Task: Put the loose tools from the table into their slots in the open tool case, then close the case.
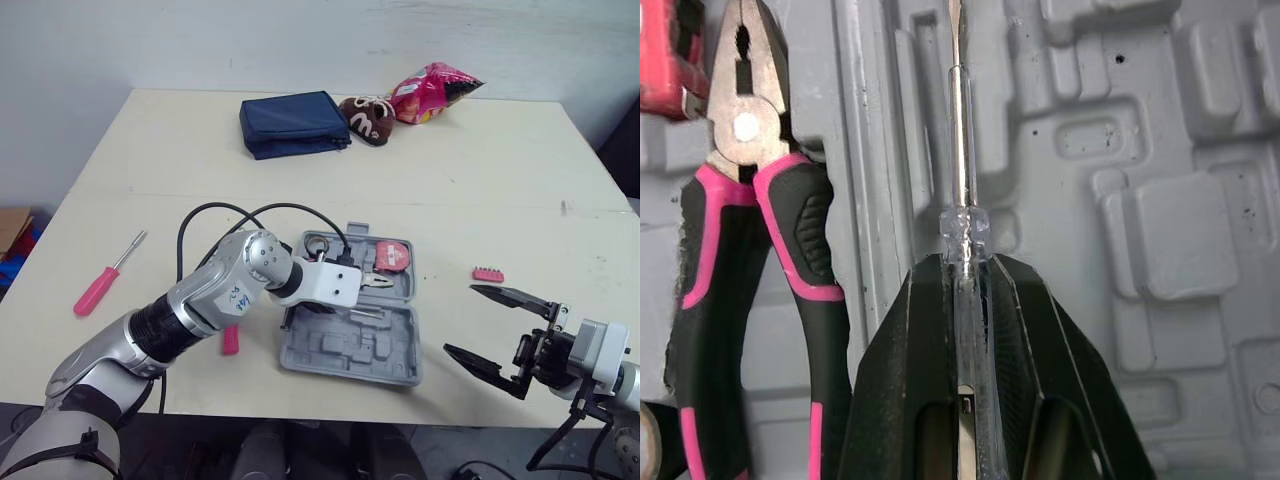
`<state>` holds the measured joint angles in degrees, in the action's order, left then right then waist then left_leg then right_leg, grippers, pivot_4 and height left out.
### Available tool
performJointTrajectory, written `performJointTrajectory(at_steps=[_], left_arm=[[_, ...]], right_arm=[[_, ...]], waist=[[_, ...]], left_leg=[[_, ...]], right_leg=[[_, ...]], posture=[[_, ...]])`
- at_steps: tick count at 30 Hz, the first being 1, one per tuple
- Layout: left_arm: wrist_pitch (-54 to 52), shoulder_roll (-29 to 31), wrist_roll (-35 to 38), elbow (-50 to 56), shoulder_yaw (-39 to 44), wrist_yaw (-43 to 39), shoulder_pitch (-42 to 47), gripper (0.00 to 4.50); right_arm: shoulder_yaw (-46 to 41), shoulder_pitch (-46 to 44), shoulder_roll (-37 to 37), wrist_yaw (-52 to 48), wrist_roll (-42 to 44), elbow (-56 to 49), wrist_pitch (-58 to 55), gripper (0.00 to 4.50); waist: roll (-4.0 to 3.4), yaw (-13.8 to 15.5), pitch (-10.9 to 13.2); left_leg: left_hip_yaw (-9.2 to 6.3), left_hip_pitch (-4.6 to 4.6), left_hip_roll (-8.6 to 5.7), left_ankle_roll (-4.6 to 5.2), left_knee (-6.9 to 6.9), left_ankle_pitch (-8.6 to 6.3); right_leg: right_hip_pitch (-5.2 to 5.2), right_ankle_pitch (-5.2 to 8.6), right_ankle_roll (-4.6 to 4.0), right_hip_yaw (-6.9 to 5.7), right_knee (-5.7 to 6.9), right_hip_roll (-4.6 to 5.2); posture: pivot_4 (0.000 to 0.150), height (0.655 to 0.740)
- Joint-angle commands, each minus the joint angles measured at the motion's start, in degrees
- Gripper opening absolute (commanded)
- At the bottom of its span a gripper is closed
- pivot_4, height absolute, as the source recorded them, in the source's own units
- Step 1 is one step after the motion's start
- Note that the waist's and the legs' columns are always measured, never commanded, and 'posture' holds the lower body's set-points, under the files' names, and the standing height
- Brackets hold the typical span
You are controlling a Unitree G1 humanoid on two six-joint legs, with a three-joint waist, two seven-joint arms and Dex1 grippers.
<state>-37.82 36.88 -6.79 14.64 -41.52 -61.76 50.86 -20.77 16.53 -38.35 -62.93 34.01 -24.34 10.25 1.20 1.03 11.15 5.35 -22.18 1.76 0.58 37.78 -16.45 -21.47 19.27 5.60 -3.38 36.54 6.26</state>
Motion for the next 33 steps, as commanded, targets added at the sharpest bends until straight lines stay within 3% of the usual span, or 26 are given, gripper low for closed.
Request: performJointTrajectory(at_steps=[1,23,27,33], left_arm=[[1.5,-0.9,-2.6,-0.5,0.9,0.8,0.3,0.04],[6.7,-2.1,-9.5,-2.2,1.4,0.0,-1.3,0.04],[12.3,-4.8,-8.6,-3.4,4.7,2.8,-1.5,1.76],[14.4,-5.5,-2.7,-1.2,11.3,0.7,-3.2,1.76]], right_arm=[[-1.5,-0.3,-1.0,1.1,1.4,-3.1,-1.3,4.50],[-1.8,-1.3,-0.5,-1.6,1.5,0.8,-0.1,4.50],[-1.7,-0.8,-0.2,-2.0,1.4,1.2,0.7,4.50],[-1.4,-0.6,-0.2,-1.8,1.3,0.8,0.7,4.50]], waist=[[0.00,0.1,0.0],[0.00,0.3,0.0],[0.00,0.4,0.0],[0.00,0.1,0.0]], left_leg=[[0.00,0.00,0.00,0.01,0.01,0.00],[0.01,-0.01,-0.01,0.06,0.07,-0.02],[0.01,-0.02,-0.02,0.08,0.13,-0.03],[0.00,-0.06,0.02,0.11,0.18,-0.06]], right_leg=[[0.00,0.00,0.00,0.00,0.00,-0.02],[0.00,0.00,0.00,0.00,0.06,-0.05],[0.01,0.00,0.00,-0.01,0.09,-0.02],[0.00,0.00,0.01,-0.03,0.09,0.06]], posture=[[0.150,0.7400],[0.150,0.7400],[0.150,0.7400],[0.150,0.7400]])
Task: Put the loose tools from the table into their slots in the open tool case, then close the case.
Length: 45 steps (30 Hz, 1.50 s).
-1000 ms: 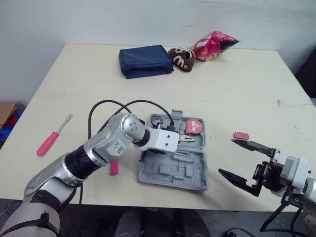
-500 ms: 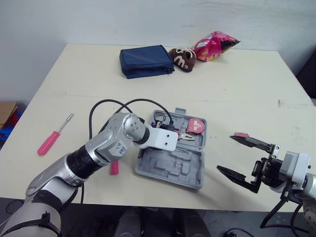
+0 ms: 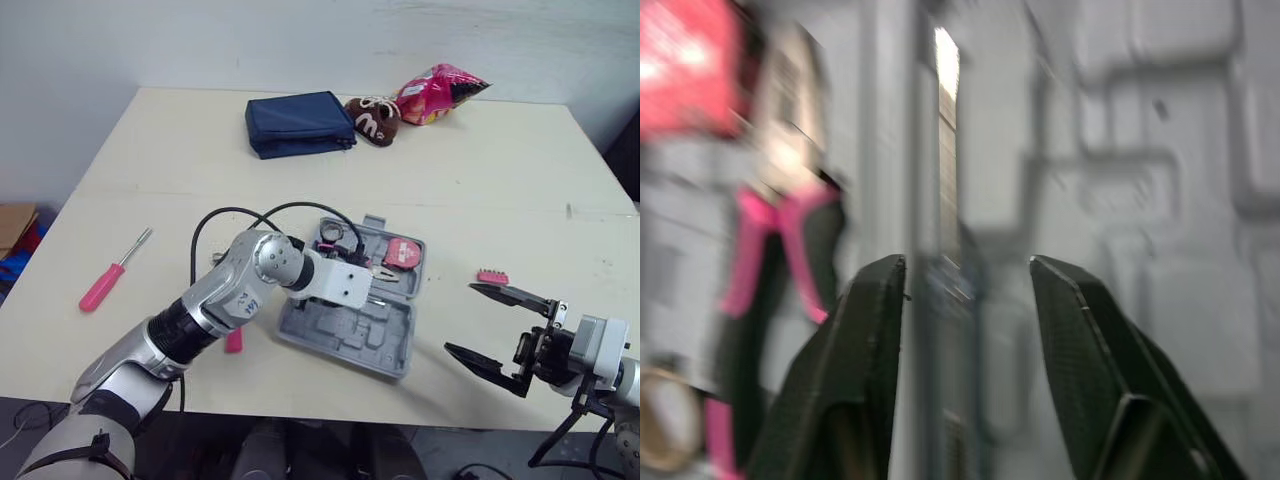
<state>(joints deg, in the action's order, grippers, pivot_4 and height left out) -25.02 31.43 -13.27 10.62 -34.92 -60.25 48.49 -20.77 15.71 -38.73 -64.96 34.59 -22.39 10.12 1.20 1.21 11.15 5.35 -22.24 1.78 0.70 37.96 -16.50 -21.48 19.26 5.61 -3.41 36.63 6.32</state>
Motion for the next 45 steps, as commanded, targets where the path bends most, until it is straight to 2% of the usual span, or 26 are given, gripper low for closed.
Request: performJointTrajectory(at_steps=[1,4,7,9,10,12,24,36,42,45], left_arm=[[2.5,-0.2,5.2,2.6,6.3,-0.7,-1.6,1.76],[5.1,-0.3,7.2,1.4,8.8,-0.5,-2.8,1.76],[5.1,-5.0,16.5,-1.7,17.5,2.1,-6.3,0.97],[2.8,-7.1,20.7,-3.4,21.0,2.3,-8.6,0.19],[2.1,-8.0,22.0,-3.8,22.0,2.5,-9.4,0.06],[0.9,-8.7,23.2,-4.4,22.5,2.9,-10.5,0.06],[2.7,-6.5,18.7,-9.2,18.1,4.4,-15.2,0.06],[1.1,-6.9,15.1,-12.1,15.1,6.9,-14.4,0.06],[-4.3,-5.0,12.7,-11.9,10.6,5.4,-14.3,0.06],[-12.9,-4.8,11.1,-12.6,8.1,6.2,-12.9,0.06]], right_arm=[[-1.4,0.3,0.2,0.4,0.7,-1.4,0.6,4.50],[-1.3,0.4,0.1,0.7,0.7,-1.7,0.4,4.50],[-1.3,0.4,-0.2,1.3,1.0,-2.4,-0.2,4.50],[-1.5,0.3,-0.4,1.7,1.2,-2.8,-0.7,4.50],[-1.6,0.3,-0.4,1.9,1.2,-3.0,-0.9,4.50],[-1.6,0.3,-0.5,2.2,1.2,-3.3,-1.2,4.50],[-2.4,0.6,-0.9,5.0,1.5,-7.3,-4.2,4.50],[-1.3,-1.5,-0.1,1.9,0.1,-0.7,-1.1,4.50],[-1.4,-0.7,0.7,1.0,-0.3,0.4,0.7,4.50],[-1.5,0.0,0.9,1.2,-0.3,-0.3,0.9,4.50]], waist=[[-0.02,-0.2,0.0],[-0.02,-0.2,0.0],[-0.03,0.0,0.0],[-0.03,0.0,0.0],[-0.03,0.0,0.0],[-0.03,0.0,0.0],[-0.03,0.0,0.0],[-0.03,0.1,0.0],[-0.05,0.1,-0.1],[-0.06,0.2,-0.3]], left_leg=[[0.00,0.00,0.01,-0.01,0.00,0.00],[0.00,0.03,0.03,-0.03,0.00,0.02],[0.01,0.03,-0.01,-0.03,0.00,0.02],[0.00,0.02,0.00,-0.01,0.04,0.00],[-0.03,0.01,0.00,0.00,0.07,0.00],[-0.02,0.03,0.00,-0.01,0.07,0.01],[0.00,0.03,-0.02,-0.03,0.06,-0.01],[0.00,0.04,-0.05,-0.01,0.06,-0.02],[0.00,0.08,-0.04,0.00,0.06,-0.02],[0.00,0.16,-0.05,0.02,0.06,-0.04]], right_leg=[[0.00,0.00,0.00,0.00,0.02,0.00],[0.00,0.00,0.00,0.00,0.05,0.01],[0.00,0.00,0.00,0.00,0.06,0.00],[0.01,0.00,0.01,0.00,0.05,0.09],[0.01,0.00,0.01,-0.03,0.09,0.11],[0.01,0.00,0.01,-0.05,0.10,0.09],[0.00,0.00,0.02,-0.09,0.12,0.02],[0.01,0.00,0.02,-0.09,0.12,0.05],[0.08,0.00,0.02,-0.10,0.12,0.06],[0.16,0.00,0.02,-0.08,0.10,0.10]], posture=[[0.150,0.7400],[0.150,0.7400],[0.150,0.7400],[0.150,0.7400],[0.150,0.7400],[0.150,0.7400],[0.150,0.7400],[0.150,0.7400],[0.150,0.7400],[0.150,0.7400]])
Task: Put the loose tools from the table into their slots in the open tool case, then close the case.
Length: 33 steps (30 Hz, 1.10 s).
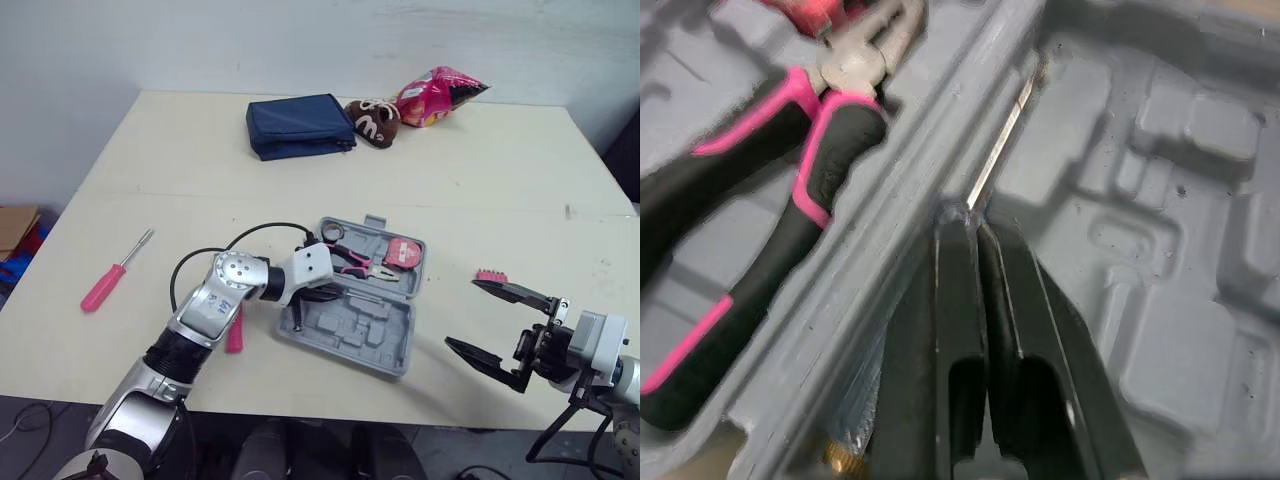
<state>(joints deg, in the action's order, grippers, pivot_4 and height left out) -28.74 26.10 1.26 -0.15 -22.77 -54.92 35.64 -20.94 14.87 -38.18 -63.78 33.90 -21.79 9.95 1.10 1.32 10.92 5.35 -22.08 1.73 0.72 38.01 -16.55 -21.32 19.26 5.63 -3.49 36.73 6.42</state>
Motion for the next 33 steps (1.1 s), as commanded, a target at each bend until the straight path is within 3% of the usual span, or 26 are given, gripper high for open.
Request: performJointTrajectory(at_steps=[1,4,7,15,20,33], left_arm=[[-11.0,0.8,-3.8,-1.9,-4.9,0.8,0.3,0.06],[-13.3,0.9,-3.6,-2.2,-6.0,1.0,0.5,0.06],[-12.7,-0.4,-2.2,-1.6,-4.3,2.2,0.4,0.06],[-6.6,1.8,5.6,6.4,2.3,-4.0,0.6,0.06],[-5.8,0.2,8.3,6.0,5.9,-2.6,1.9,0.06],[-1.3,-2.6,5.1,0.8,4.0,2.2,-0.3,0.06]], right_arm=[[-1.4,1.1,0.4,0.2,0.4,-1.2,1.1,4.50],[-1.4,1.6,0.4,0.9,0.4,-2.4,0.9,4.50],[-1.5,2.0,0.1,1.7,0.6,-3.6,0.4,4.50],[-2.1,2.7,-0.8,3.8,1.2,-6.9,-1.9,4.50],[-1.2,1.2,-1.0,5.1,0.8,-7.4,-3.5,4.50],[-0.1,0.0,-0.5,5.5,-0.1,-7.1,-4.0,4.50]], waist=[[0.05,0.0,-0.1],[-0.09,-0.1,-0.4],[-0.16,-0.4,-0.5],[-0.22,-0.7,-0.5],[-0.22,-0.6,-0.5],[-0.20,-0.1,-0.5]], left_leg=[[-0.07,-0.02,0.01,-0.01,-0.01,-0.01],[-0.07,0.16,0.03,0.08,-0.05,-0.13],[-0.04,0.92,0.11,0.17,-0.33,-0.40],[-0.04,0.79,0.12,-0.08,-0.68,-0.25],[-0.04,0.70,0.06,-0.09,-0.65,-0.22],[-0.03,0.69,0.05,0.05,-0.73,-0.27]], right_leg=[[0.02,0.00,0.00,-0.01,-0.03,0.02],[0.24,0.00,0.00,0.00,-0.14,0.02],[0.91,0.03,-0.04,0.03,-0.40,0.02],[0.73,0.03,-0.05,0.03,-0.66,0.03],[0.72,0.01,-0.02,0.00,-0.75,0.07],[0.70,-0.01,0.01,-0.03,-0.79,0.05]], posture=[[0.150,0.7400],[0.150,0.7400],[0.150,0.7400],[0.150,0.7400],[0.150,0.7400],[0.150,0.7400]])
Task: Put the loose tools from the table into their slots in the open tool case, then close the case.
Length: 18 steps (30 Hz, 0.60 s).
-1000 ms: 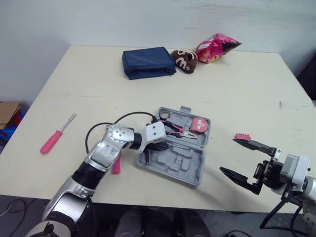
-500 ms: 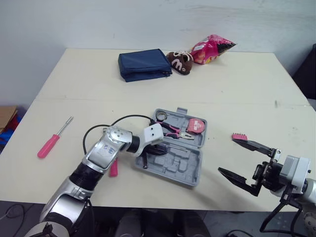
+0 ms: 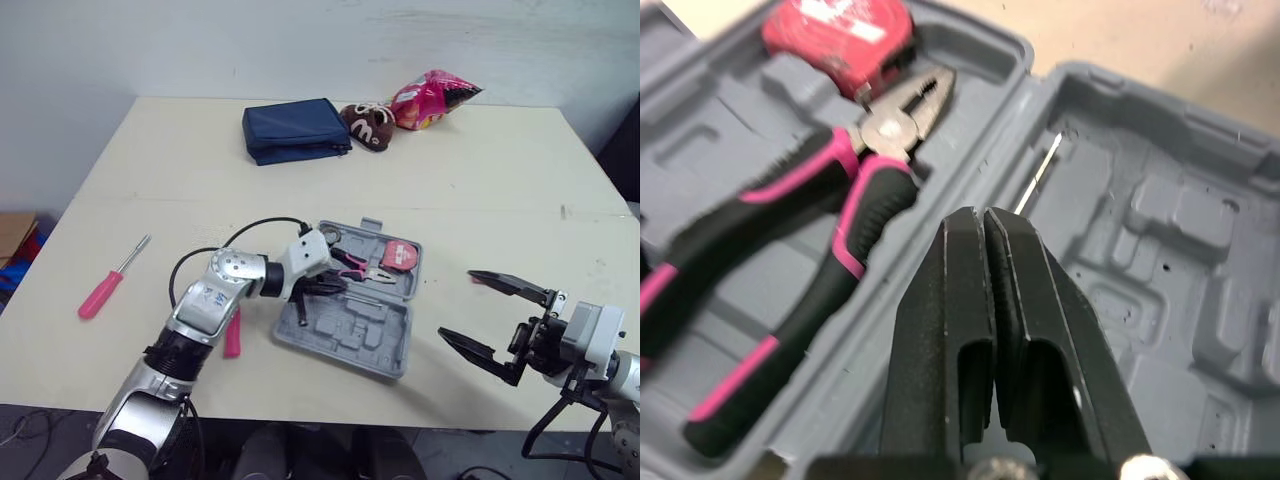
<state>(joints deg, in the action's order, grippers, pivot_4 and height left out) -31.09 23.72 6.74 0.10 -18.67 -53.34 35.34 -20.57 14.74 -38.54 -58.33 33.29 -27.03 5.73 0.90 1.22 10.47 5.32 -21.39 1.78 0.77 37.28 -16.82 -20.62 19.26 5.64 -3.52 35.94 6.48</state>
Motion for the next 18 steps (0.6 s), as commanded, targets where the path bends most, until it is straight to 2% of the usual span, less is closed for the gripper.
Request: performJointTrajectory(at_steps=[1,10,18], left_arm=[[1.0,-0.4,-0.4,0.5,-0.4,0.7,-0.2,0.06],[0.2,-1.0,-1.9,-0.3,-2.6,2.0,-0.8,0.06],[-5.2,1.5,-6.2,-2.1,-7.7,2.3,-0.7,0.06]], right_arm=[[-0.5,0.2,-0.1,0.1,0.5,-1.8,0.2,4.50],[-1.2,1.6,0.5,-1.3,0.7,-0.3,1.9,4.50],[-1.9,3.4,1.6,-3.4,0.6,2.1,5.2,4.50]], waist=[[0.00,0.0,0.0],[0.00,0.0,0.0],[-0.01,0.1,0.0]], left_leg=[[0.00,0.00,0.00,0.00,0.00,0.00],[-0.01,0.00,0.00,0.00,-0.04,0.00],[-0.01,0.08,0.00,0.08,-0.08,-0.07]], right_leg=[[0.00,0.00,0.00,0.00,0.00,0.00],[0.01,0.00,0.00,-0.01,-0.05,0.01],[0.08,0.00,0.00,0.01,-0.08,0.02]], posture=[[0.150,0.7400],[0.150,0.7400],[0.150,0.7400]])
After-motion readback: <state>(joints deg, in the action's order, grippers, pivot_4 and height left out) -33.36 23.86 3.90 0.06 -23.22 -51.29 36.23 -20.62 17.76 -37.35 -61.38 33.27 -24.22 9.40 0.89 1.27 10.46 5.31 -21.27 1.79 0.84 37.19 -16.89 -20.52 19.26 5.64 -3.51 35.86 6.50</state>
